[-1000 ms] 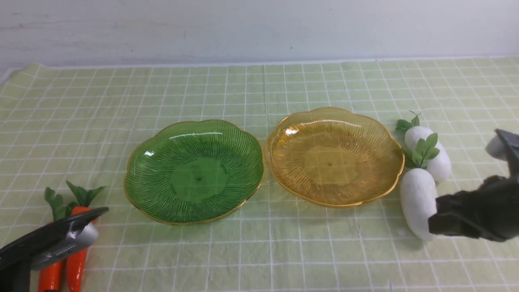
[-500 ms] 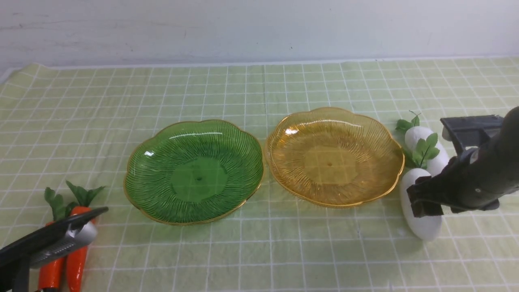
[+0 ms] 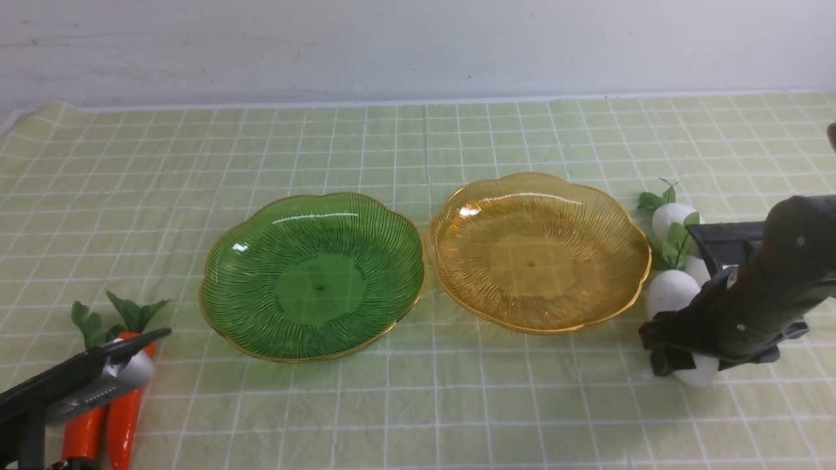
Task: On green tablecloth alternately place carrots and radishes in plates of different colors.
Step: 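Place the white radish on the plate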
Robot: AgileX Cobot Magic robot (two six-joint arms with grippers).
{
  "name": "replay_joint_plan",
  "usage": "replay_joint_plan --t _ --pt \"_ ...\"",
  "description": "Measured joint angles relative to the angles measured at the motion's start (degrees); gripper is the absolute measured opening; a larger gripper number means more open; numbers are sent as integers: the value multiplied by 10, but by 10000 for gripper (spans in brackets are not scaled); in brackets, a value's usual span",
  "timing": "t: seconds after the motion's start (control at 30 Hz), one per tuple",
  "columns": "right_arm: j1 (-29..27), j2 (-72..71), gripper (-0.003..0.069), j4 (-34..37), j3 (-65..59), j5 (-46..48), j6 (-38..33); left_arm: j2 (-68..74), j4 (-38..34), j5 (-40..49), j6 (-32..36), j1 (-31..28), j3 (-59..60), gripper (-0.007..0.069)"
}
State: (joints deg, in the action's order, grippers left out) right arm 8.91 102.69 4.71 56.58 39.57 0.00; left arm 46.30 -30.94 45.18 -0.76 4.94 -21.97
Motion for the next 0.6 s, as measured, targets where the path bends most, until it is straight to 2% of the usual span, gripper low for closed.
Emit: replay_joint_plan --t 0.1,0.2,0.4,0.5,0.57,0.6 --pt "0 0 438 -15 31 55 0 0 0 0 0 0 0 13" --pt "0 -1 438 -34 85 159 0 0 0 -4 1 0 0 13" --pt "0 -24 438 -20 162 272 0 0 6 -5 1 0 0 13" --pt "0 -33 438 1 181 280 0 0 7 -6 1 0 0 13" --pt "0 -37 438 55 198 271 -28 0 9 -11 2 0 0 13" --pt "0 -37 438 59 199 267 -31 0 9 -12 2 0 0 13"
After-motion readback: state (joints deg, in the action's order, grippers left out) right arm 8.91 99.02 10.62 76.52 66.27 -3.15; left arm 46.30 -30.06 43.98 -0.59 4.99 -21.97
